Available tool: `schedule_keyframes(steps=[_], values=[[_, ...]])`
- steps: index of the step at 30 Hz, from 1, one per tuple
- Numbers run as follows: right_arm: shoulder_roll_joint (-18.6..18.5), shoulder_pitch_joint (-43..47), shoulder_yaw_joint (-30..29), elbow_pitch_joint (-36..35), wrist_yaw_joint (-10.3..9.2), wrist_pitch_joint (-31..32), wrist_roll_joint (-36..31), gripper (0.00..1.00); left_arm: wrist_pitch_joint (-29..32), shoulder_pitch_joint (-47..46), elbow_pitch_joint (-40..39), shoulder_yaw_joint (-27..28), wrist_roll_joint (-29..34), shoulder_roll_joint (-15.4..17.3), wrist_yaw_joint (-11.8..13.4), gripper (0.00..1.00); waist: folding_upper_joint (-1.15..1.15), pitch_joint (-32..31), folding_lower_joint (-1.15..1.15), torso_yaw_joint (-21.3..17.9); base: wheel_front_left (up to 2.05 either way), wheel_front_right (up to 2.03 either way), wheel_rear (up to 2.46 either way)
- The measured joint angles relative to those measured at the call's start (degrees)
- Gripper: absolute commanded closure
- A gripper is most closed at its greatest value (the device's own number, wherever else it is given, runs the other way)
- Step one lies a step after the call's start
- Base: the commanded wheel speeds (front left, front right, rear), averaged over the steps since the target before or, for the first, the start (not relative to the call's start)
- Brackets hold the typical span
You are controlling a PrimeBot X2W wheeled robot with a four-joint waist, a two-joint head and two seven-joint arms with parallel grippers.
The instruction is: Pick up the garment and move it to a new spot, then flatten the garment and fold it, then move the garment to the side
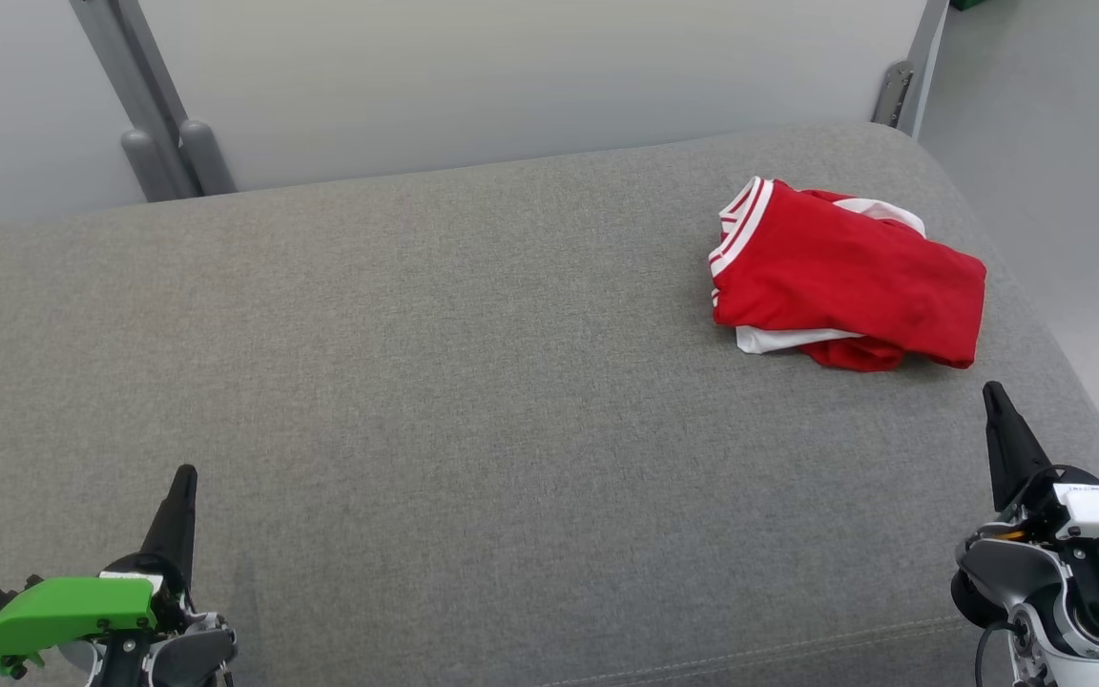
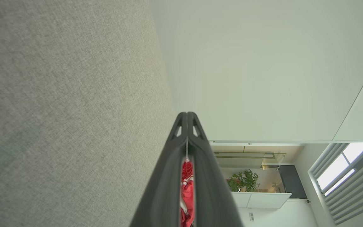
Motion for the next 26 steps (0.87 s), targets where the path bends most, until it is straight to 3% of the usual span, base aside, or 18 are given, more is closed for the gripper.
schedule_keyframes(steps=[26], values=[[0.02,-0.03,-0.08,-0.04,0.00,0.05,0.00,1.00,0.01,-0.01,0.02,0.08,0.00,-0.08,0.00,1.00,0.00,0.01,0.00,0.00,0.00,0.00,0.00]])
